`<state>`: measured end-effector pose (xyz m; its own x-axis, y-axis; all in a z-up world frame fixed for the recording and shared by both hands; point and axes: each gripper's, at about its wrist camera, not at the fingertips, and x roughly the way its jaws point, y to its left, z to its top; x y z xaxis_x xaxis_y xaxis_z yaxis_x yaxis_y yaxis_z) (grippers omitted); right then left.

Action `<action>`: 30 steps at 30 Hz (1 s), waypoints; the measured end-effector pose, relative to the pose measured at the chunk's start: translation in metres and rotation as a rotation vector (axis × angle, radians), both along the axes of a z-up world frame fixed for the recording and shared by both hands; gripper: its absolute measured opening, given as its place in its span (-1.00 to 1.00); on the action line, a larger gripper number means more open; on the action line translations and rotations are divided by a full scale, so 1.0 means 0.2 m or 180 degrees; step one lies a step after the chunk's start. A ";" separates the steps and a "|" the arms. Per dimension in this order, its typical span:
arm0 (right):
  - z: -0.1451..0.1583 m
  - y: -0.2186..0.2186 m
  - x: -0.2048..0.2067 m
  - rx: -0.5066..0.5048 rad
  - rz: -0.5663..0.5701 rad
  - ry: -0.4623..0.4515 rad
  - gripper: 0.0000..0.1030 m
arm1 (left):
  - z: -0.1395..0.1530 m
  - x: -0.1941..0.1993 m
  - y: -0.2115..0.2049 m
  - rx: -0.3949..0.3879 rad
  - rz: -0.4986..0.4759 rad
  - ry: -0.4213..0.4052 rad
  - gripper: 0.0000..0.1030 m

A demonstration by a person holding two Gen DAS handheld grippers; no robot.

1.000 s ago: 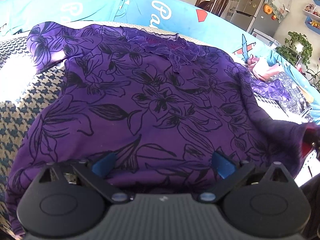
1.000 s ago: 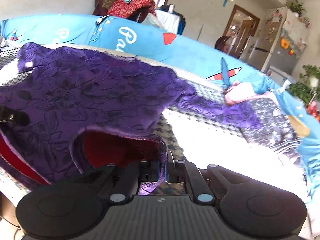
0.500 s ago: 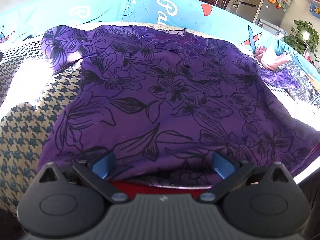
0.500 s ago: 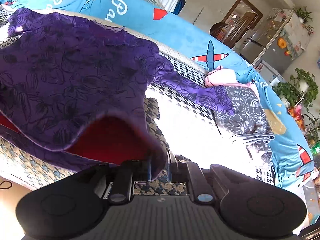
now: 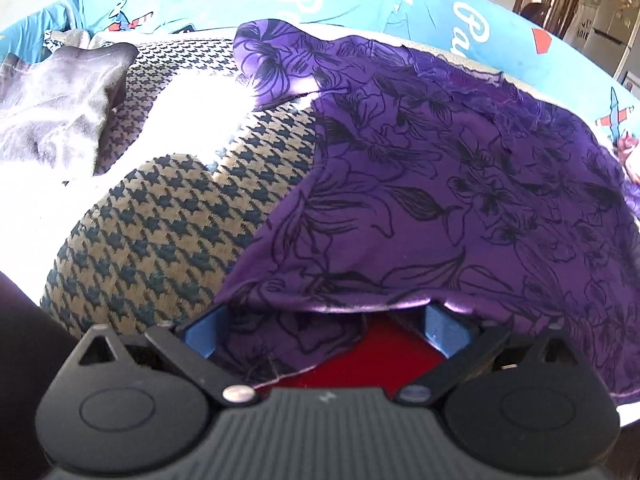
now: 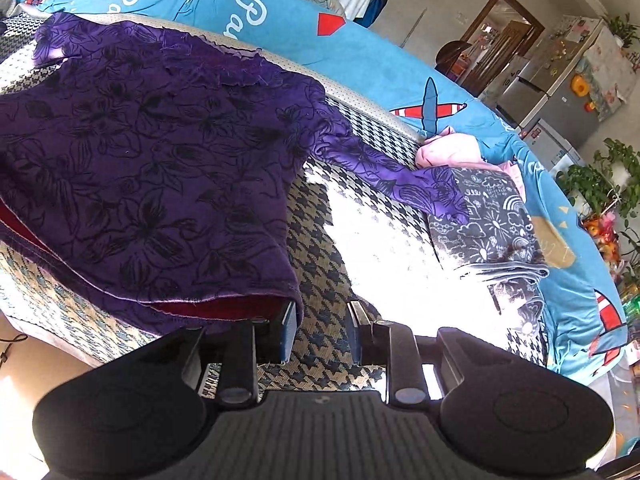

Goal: Fold clothes

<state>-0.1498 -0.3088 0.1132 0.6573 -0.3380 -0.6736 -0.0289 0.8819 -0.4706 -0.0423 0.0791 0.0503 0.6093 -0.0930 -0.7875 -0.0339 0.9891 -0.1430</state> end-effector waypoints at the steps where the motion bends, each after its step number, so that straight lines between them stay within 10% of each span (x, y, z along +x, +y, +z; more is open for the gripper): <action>1: 0.01 0.00 -0.01 -0.0024 0.0021 -0.0005 -0.52 | 0.02 0.00 0.00 -0.0023 -0.0004 -0.0063 1.00; 10: 0.10 0.10 -0.03 0.0260 0.0396 -0.0216 -0.44 | 0.08 -0.01 -0.02 -0.0184 -0.0099 -0.0239 1.00; 30: -0.25 0.95 0.16 0.0932 0.2035 -0.0024 -0.46 | 0.09 0.02 0.23 -0.0539 0.0246 -0.0291 1.00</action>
<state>-0.1183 -0.1183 0.0635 0.6716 0.3107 -0.6726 -0.5815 0.7836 -0.2187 -0.0378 0.1255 0.0683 0.6880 -0.1697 -0.7056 -0.0879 0.9456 -0.3131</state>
